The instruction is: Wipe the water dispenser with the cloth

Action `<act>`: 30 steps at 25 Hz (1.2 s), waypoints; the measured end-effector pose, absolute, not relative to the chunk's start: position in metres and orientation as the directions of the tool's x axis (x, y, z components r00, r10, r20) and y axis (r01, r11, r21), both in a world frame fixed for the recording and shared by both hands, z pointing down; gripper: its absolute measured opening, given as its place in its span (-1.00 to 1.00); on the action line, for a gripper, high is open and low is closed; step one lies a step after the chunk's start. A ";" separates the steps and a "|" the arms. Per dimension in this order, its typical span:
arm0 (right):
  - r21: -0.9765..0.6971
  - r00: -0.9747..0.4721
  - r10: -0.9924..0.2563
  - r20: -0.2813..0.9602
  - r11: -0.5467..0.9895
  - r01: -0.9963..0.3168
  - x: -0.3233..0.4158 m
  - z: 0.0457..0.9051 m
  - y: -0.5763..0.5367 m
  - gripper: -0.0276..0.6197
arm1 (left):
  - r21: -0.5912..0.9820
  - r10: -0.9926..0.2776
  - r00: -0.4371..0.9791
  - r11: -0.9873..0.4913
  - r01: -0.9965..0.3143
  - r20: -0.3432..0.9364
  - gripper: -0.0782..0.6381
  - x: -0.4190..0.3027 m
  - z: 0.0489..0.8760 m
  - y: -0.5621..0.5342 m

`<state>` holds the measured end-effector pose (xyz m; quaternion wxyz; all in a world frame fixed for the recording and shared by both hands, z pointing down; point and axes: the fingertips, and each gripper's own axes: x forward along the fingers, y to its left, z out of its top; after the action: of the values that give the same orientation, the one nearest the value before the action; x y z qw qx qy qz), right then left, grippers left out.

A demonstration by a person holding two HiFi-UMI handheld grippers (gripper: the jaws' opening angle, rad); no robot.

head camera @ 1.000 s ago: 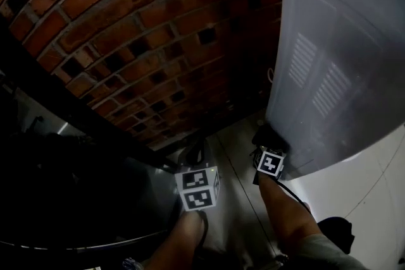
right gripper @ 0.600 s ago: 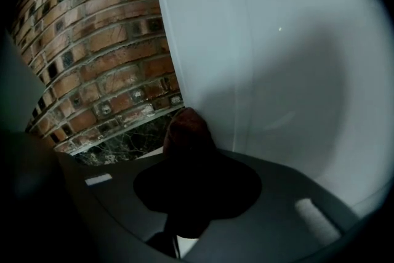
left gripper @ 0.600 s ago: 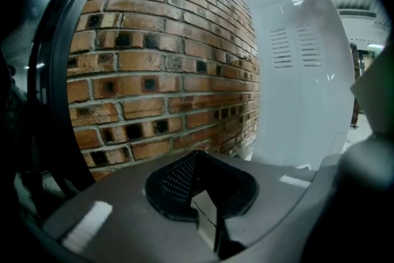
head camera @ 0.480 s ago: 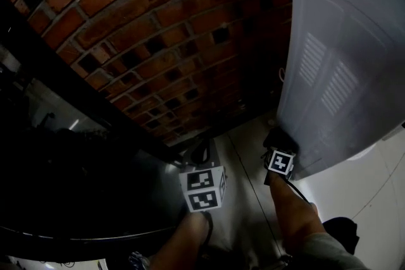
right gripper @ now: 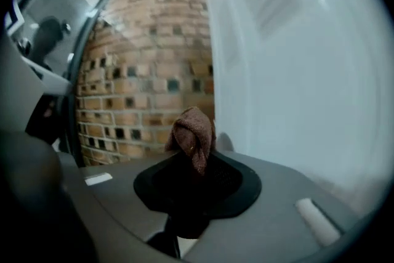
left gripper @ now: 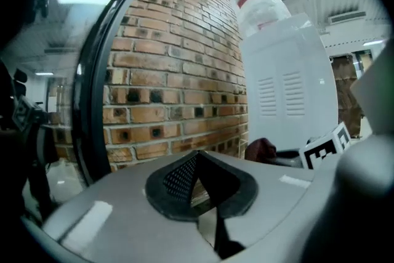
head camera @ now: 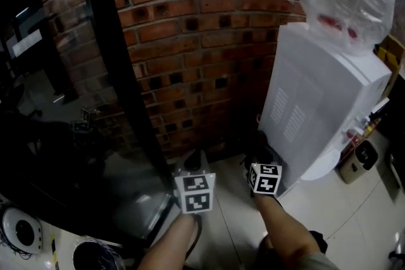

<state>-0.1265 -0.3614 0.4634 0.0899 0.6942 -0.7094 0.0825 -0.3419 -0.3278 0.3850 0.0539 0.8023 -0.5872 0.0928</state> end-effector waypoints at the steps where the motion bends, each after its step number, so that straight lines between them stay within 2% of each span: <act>1: 0.020 -0.043 -0.977 0.207 0.049 -0.999 -0.135 0.437 -0.354 -0.64 | -0.025 -0.936 0.289 -0.299 -0.954 0.202 -0.78 -0.345 0.377 -0.322; 7: -0.042 -0.121 -0.992 -0.017 0.122 -0.992 -0.153 0.271 -0.320 -0.64 | -0.029 -0.956 0.274 -0.278 -0.960 0.103 -0.78 -0.358 0.316 -0.298; 11: -0.114 -0.110 -0.979 -0.169 0.131 -0.985 -0.143 0.173 -0.309 -0.64 | 0.017 -0.956 0.294 -0.293 -0.956 0.017 -0.78 -0.355 0.271 -0.286; 14: -0.176 -0.073 -0.968 -0.238 0.118 -0.977 -0.131 0.122 -0.306 -0.64 | 0.000 -0.947 0.321 -0.321 -0.947 -0.027 -0.78 -0.347 0.250 -0.274; 20: -0.272 -0.001 -0.967 -0.254 0.072 -0.960 -0.109 0.074 -0.313 -0.64 | -0.007 -0.941 0.336 -0.336 -0.942 -0.034 -0.78 -0.343 0.247 -0.269; 30: -0.361 0.052 -0.976 -0.210 0.027 -0.932 -0.101 0.097 -0.315 -0.64 | -0.003 -0.943 0.332 -0.332 -0.943 -0.033 -0.78 -0.347 0.248 -0.268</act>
<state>-0.1005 -0.3150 0.0972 -0.2068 0.6953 -0.6863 0.0533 -0.3473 -0.2684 0.2477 -0.0111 0.8161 -0.5776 -0.0127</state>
